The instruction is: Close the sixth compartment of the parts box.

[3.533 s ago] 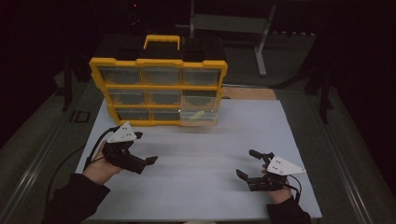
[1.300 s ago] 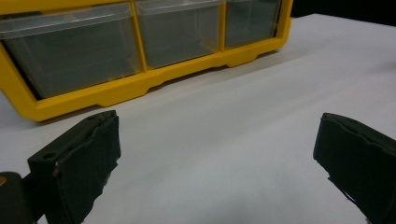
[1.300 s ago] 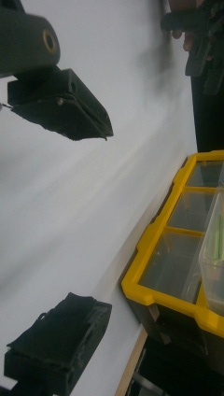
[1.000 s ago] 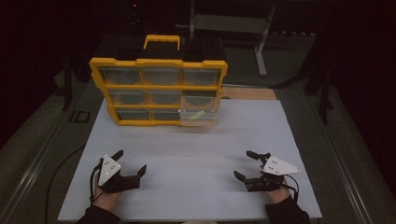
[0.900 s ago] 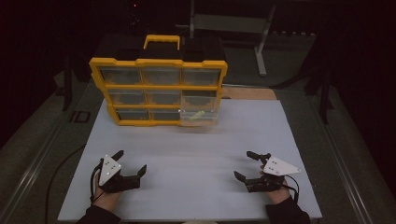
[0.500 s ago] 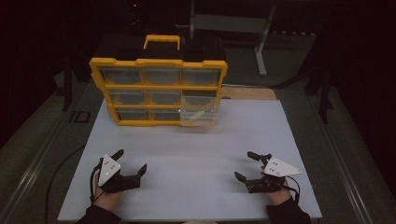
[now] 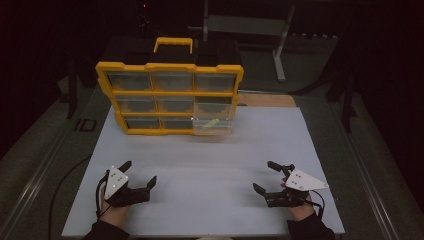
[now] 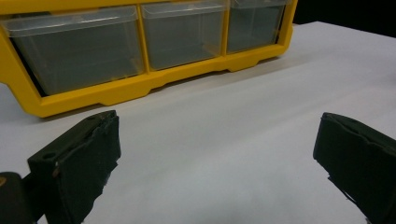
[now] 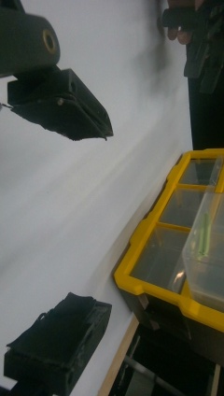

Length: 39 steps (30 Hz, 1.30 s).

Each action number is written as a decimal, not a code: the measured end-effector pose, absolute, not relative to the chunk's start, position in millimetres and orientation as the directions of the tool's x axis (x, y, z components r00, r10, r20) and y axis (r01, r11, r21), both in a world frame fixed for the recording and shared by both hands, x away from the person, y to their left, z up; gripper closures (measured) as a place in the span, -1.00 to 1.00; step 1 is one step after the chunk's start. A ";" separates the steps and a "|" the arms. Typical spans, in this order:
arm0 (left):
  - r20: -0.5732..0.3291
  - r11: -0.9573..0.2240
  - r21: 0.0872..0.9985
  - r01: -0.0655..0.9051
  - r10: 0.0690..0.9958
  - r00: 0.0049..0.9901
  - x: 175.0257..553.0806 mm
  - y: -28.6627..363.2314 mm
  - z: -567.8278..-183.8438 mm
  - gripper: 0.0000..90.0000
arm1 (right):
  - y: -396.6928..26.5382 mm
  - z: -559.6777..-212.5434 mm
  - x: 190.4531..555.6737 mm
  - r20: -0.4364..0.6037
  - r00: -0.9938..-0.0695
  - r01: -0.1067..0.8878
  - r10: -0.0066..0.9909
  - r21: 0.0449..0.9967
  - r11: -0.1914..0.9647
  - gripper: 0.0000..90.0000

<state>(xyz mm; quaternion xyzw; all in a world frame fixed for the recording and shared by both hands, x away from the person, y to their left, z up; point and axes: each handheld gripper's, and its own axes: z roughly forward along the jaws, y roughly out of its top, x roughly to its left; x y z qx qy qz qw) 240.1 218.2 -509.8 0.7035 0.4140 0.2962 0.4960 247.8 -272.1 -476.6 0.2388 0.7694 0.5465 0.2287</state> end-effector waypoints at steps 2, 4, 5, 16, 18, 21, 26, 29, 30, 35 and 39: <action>-0.003 -0.156 0.944 0.291 0.878 0.479 240.3 219.1 -509.9 -0.96 | -271.9 -472.7 245.9 -0.096 -0.774 0.113 0.626 0.952 0.286 -0.70; -0.006 -0.151 0.945 0.290 0.879 0.477 239.9 220.1 -509.3 -0.96 | -271.7 -467.2 244.3 -0.093 -0.772 0.108 0.629 0.955 0.275 -0.70; -0.008 -0.148 0.946 0.289 0.879 0.476 239.6 220.3 -508.8 -0.96 | -271.4 -464.0 243.5 -0.092 -0.769 0.109 0.633 0.956 0.272 -0.70; -0.009 -0.141 0.949 0.282 0.882 0.471 239.3 221.3 -507.6 -0.96 | -268.0 -423.9 233.6 -0.091 -0.755 0.070 0.649 0.973 0.218 -0.71; -0.010 -0.140 0.949 0.283 0.883 0.470 239.2 221.5 -507.2 -0.96 | -266.2 -416.9 231.5 -0.108 -0.748 0.062 0.655 0.971 0.230 -0.71; -0.010 -0.139 0.950 0.281 0.881 0.473 239.4 221.4 -507.0 -0.96 | -262.2 -405.3 227.9 -0.136 -0.730 0.050 0.670 0.967 0.251 -0.74; -0.016 -0.136 0.948 0.289 0.882 0.470 240.4 222.1 -508.6 -0.96 | -251.0 -388.6 221.6 -0.163 -0.714 0.033 0.681 0.964 0.265 -0.78; -0.014 -0.134 0.950 0.282 0.883 0.469 239.4 221.8 -507.8 -0.96 | -241.2 -380.3 220.8 -0.177 -0.715 0.016 0.677 0.963 0.268 -0.78; -0.013 -0.134 0.951 0.280 0.883 0.469 239.2 221.7 -507.5 -0.96 | -238.3 -378.0 220.9 -0.181 -0.713 0.011 0.677 0.963 0.268 -0.78; -0.011 -0.134 0.952 0.275 0.883 0.470 238.3 220.7 -506.8 -0.96 | -224.9 -369.0 222.1 -0.187 -0.716 -0.012 0.673 0.967 0.256 -0.79; -0.007 -0.138 0.953 0.271 0.882 0.472 237.9 220.4 -506.2 -0.96 | -211.0 -370.0 225.0 -0.198 -0.714 -0.015 0.671 0.963 0.268 -0.80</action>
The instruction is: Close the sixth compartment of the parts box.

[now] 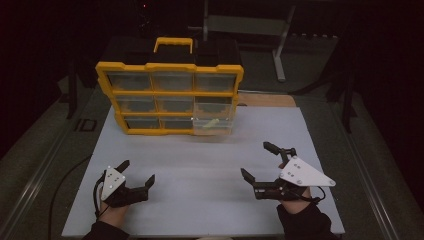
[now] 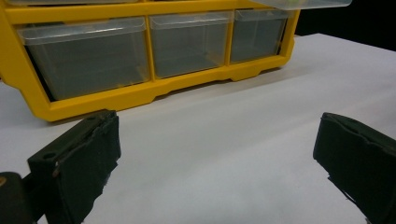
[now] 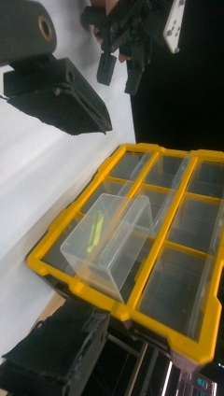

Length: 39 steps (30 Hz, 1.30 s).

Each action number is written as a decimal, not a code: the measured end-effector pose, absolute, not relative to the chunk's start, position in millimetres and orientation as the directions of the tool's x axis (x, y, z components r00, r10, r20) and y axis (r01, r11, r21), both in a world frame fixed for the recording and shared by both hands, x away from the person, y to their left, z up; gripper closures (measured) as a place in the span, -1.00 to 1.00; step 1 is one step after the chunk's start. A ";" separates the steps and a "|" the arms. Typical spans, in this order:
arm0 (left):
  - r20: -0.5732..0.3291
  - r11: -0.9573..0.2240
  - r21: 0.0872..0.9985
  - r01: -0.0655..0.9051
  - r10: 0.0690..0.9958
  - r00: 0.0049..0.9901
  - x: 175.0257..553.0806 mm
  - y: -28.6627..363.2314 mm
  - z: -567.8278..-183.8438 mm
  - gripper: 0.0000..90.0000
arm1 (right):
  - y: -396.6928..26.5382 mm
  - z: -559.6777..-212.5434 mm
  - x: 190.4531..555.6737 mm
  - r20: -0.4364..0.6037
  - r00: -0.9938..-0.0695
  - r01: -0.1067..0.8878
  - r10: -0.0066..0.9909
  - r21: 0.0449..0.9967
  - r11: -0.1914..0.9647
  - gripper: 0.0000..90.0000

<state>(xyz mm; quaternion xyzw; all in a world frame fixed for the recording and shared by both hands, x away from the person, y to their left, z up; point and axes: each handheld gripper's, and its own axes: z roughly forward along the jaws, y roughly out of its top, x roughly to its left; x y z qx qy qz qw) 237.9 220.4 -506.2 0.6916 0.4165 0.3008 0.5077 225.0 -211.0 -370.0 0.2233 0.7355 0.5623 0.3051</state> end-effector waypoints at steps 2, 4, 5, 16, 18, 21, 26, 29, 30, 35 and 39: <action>-0.003 -0.140 0.953 0.268 0.882 0.471 237.5 220.0 -505.8 -0.96 | -205.6 -372.6 226.8 -0.199 -0.715 -0.012 0.671 0.962 0.272 -0.79; -0.001 -0.139 0.955 0.262 0.882 0.472 237.1 219.7 -505.4 -0.96 | -200.8 -376.2 229.8 -0.195 -0.713 -0.010 0.674 0.964 0.267 -0.79; -0.001 -0.138 0.956 0.260 0.882 0.472 236.9 219.4 -505.2 -0.96 | -198.3 -378.2 231.4 -0.190 -0.715 -0.008 0.673 0.965 0.264 -0.79; 0.004 -0.139 0.958 0.253 0.883 0.469 236.0 219.2 -504.3 -0.96 | -179.3 -406.1 253.3 -0.188 -0.689 0.041 0.700 0.954 0.296 -0.79; 0.003 -0.138 0.958 0.252 0.883 0.470 236.0 219.1 -504.2 -0.96 | -176.9 -413.1 257.5 -0.170 -0.693 0.065 0.700 0.953 0.296 -0.79; 0.005 -0.140 0.957 0.253 0.882 0.471 236.0 219.3 -504.3 -0.96 | -172.3 -422.8 263.0 -0.170 -0.695 0.083 0.699 0.946 0.313 -0.79; 0.007 -0.141 0.957 0.252 0.882 0.470 236.0 219.1 -504.4 -0.96 | -164.4 -436.0 269.1 -0.166 -0.685 0.112 0.710 0.938 0.327 -0.79; 0.006 -0.141 0.957 0.252 0.882 0.472 235.8 218.9 -504.3 -0.96 | -161.5 -443.3 273.7 -0.147 -0.674 0.128 0.724 0.942 0.310 -0.69; 0.006 -0.142 0.957 0.251 0.881 0.473 235.8 218.9 -504.3 -0.96 | -160.1 -445.4 275.3 -0.149 -0.668 0.131 0.729 0.941 0.313 -0.69; 0.005 -0.141 0.957 0.252 0.881 0.473 236.1 219.4 -504.5 -0.96 | -154.5 -453.2 282.9 -0.128 -0.672 0.156 0.730 0.938 0.308 -0.68; 0.005 -0.142 0.957 0.254 0.880 0.475 236.4 219.4 -504.9 -0.96 | -151.4 -457.2 286.3 -0.131 -0.663 0.153 0.737 0.940 0.305 -0.49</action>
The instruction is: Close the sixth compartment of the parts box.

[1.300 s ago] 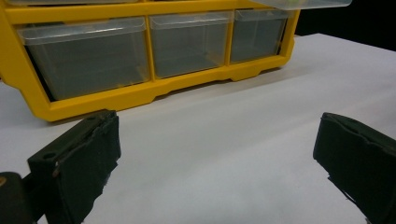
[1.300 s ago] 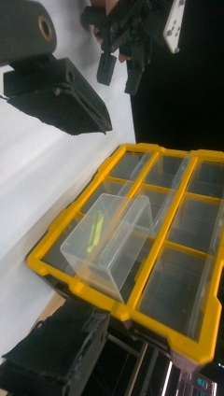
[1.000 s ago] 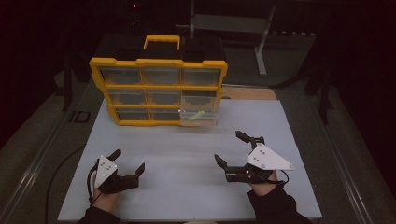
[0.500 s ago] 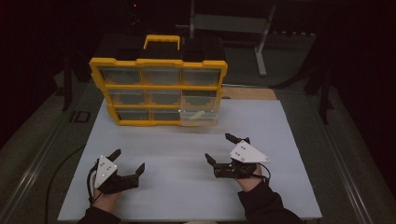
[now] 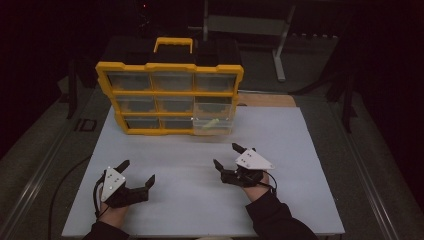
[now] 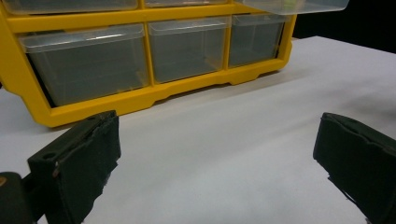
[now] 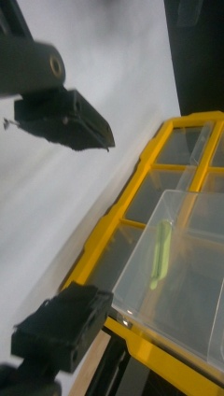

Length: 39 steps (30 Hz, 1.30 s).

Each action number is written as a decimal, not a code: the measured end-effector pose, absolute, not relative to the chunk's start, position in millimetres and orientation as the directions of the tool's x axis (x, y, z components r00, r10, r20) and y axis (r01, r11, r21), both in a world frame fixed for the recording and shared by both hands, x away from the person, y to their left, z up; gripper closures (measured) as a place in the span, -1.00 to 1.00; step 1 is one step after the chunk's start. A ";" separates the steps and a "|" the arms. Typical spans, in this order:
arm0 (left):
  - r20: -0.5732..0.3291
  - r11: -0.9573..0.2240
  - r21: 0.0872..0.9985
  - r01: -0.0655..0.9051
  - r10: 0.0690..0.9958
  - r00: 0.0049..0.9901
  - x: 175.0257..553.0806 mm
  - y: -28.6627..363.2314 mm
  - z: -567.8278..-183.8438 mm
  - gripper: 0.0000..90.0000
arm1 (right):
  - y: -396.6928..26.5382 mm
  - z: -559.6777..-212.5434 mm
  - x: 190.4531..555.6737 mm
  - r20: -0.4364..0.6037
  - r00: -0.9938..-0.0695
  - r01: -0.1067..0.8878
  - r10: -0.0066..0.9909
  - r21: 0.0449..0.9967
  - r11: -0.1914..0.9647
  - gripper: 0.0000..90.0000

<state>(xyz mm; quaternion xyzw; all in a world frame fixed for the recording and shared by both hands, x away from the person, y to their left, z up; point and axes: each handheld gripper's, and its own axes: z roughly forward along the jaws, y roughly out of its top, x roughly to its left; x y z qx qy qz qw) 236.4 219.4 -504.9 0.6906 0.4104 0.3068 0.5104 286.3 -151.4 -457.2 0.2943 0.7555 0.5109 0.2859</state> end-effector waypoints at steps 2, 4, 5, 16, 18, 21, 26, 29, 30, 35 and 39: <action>0.005 -0.143 0.957 0.253 0.879 0.477 236.5 219.1 -505.1 -0.96 | -149.6 -458.2 287.5 -0.130 -0.655 0.156 0.744 0.940 0.302 -0.45; 0.005 -0.143 0.957 0.254 0.879 0.477 236.6 219.0 -505.3 -0.96 | -148.0 -458.5 288.1 -0.131 -0.650 0.159 0.748 0.940 0.302 -0.40; 0.007 -0.146 0.956 0.255 0.879 0.477 236.7 218.9 -505.5 -0.96 | -146.8 -458.5 288.7 -0.135 -0.646 0.160 0.752 0.938 0.307 -0.36; 0.001 -0.141 0.956 0.257 0.878 0.478 236.8 218.8 -505.7 -0.97 | -139.8 -457.1 289.3 -0.160 -0.590 0.162 0.791 0.937 0.311 0.14; 0.001 -0.141 0.956 0.257 0.878 0.479 236.9 218.8 -505.7 -0.96 | -139.2 -456.8 289.5 -0.167 -0.588 0.160 0.792 0.935 0.316 0.17; 0.001 -0.141 0.956 0.257 0.878 0.479 236.9 218.8 -505.8 -0.96 | -137.1 -455.3 290.4 -0.177 -0.571 0.162 0.802 0.933 0.321 0.41; 0.002 -0.143 0.956 0.256 0.877 0.481 236.7 218.8 -505.7 -0.96 | -135.8 -453.2 292.4 -0.158 -0.554 0.171 0.818 0.939 0.298 0.74; 0.006 -0.147 0.956 0.255 0.876 0.483 236.6 218.4 -505.8 -0.96 | -135.3 -452.4 293.6 -0.159 -0.542 0.173 0.825 0.940 0.295 0.90; 0.006 -0.147 0.956 0.255 0.875 0.484 236.7 218.3 -505.9 -0.96 | -135.2 -452.3 294.0 -0.160 -0.539 0.174 0.827 0.940 0.295 0.95; 0.008 -0.149 0.956 0.254 0.875 0.483 236.7 218.5 -505.8 -0.96 | -135.3 -452.1 297.3 -0.169 -0.526 0.180 0.834 0.936 0.303 1.00; 0.008 -0.149 0.955 0.254 0.876 0.483 236.8 218.3 -506.1 -0.97 | -134.4 -450.6 300.7 -0.161 -0.523 0.188 0.837 0.936 0.297 1.00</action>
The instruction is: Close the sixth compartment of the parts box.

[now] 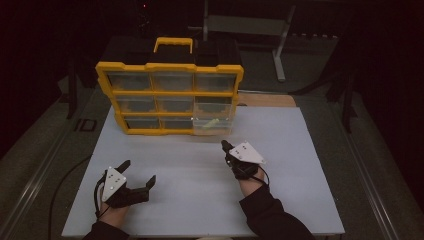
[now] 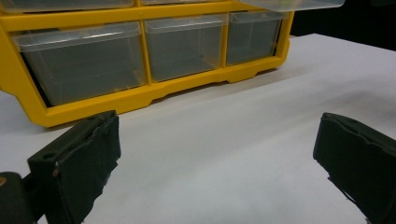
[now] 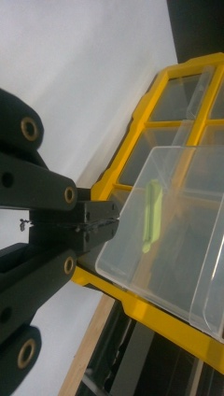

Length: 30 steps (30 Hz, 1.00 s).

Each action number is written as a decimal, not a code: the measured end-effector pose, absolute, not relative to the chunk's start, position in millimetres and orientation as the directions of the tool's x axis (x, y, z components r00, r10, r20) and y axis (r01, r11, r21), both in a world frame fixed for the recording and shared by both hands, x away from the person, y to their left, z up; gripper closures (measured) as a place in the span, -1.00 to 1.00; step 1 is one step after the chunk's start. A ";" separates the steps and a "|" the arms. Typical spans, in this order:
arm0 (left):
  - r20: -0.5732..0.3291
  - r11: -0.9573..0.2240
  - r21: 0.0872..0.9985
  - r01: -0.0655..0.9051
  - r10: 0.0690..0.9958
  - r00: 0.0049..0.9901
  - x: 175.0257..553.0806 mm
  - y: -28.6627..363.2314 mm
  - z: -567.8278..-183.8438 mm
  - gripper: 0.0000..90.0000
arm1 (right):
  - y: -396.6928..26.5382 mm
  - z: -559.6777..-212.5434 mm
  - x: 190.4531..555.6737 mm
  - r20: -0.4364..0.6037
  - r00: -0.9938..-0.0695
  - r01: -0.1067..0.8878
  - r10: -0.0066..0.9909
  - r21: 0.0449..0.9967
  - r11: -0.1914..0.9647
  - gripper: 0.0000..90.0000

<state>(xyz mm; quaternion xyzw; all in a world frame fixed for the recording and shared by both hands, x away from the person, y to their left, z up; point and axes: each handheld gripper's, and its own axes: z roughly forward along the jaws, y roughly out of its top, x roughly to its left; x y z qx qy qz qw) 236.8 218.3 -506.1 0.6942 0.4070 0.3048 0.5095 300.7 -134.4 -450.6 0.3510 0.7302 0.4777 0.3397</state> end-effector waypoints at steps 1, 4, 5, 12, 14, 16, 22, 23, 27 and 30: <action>0.009 -0.151 0.955 0.255 0.875 0.483 236.7 218.2 -506.1 -0.97 | -133.6 -450.0 301.8 -0.159 -0.522 0.186 0.838 0.938 0.294 1.00; 0.013 -0.155 0.954 0.255 0.875 0.484 236.6 218.3 -506.1 -0.96 | -132.0 -449.3 303.9 -0.159 -0.521 0.183 0.839 0.939 0.292 1.00; 0.011 -0.154 0.954 0.256 0.875 0.484 236.7 218.3 -506.1 -0.96 | -131.5 -449.4 304.7 -0.159 -0.521 0.182 0.839 0.939 0.291 1.00; 0.012 -0.153 0.955 0.254 0.875 0.484 236.5 218.4 -506.0 -0.96 | -130.5 -449.1 310.0 -0.160 -0.517 0.176 0.841 0.941 0.287 1.00; 0.014 -0.156 0.955 0.253 0.875 0.484 236.6 218.2 -505.9 -0.96 | -131.0 -447.8 311.6 -0.151 -0.510 0.181 0.847 0.944 0.277 1.00; 0.016 -0.157 0.955 0.251 0.874 0.486 236.6 218.1 -505.9 -0.96 | -131.3 -447.2 312.4 -0.150 -0.511 0.180 0.847 0.944 0.276 1.00; 0.016 -0.158 0.955 0.251 0.873 0.487 236.5 218.0 -506.0 -0.96 | -131.6 -447.9 316.9 -0.162 -0.500 0.179 0.851 0.942 0.284 1.00; 0.016 -0.158 0.955 0.253 0.874 0.486 236.5 217.9 -506.1 -0.96 | -131.6 -448.4 318.0 -0.164 -0.497 0.178 0.852 0.942 0.285 1.00; 0.016 -0.157 0.955 0.250 0.874 0.486 236.5 217.9 -506.0 -0.96 | -131.8 -448.9 321.7 -0.164 -0.487 0.173 0.858 0.945 0.279 1.00; 0.016 -0.158 0.955 0.252 0.873 0.487 236.6 218.0 -506.0 -0.96 | -131.6 -448.2 324.2 -0.161 -0.484 0.175 0.860 0.945 0.275 1.00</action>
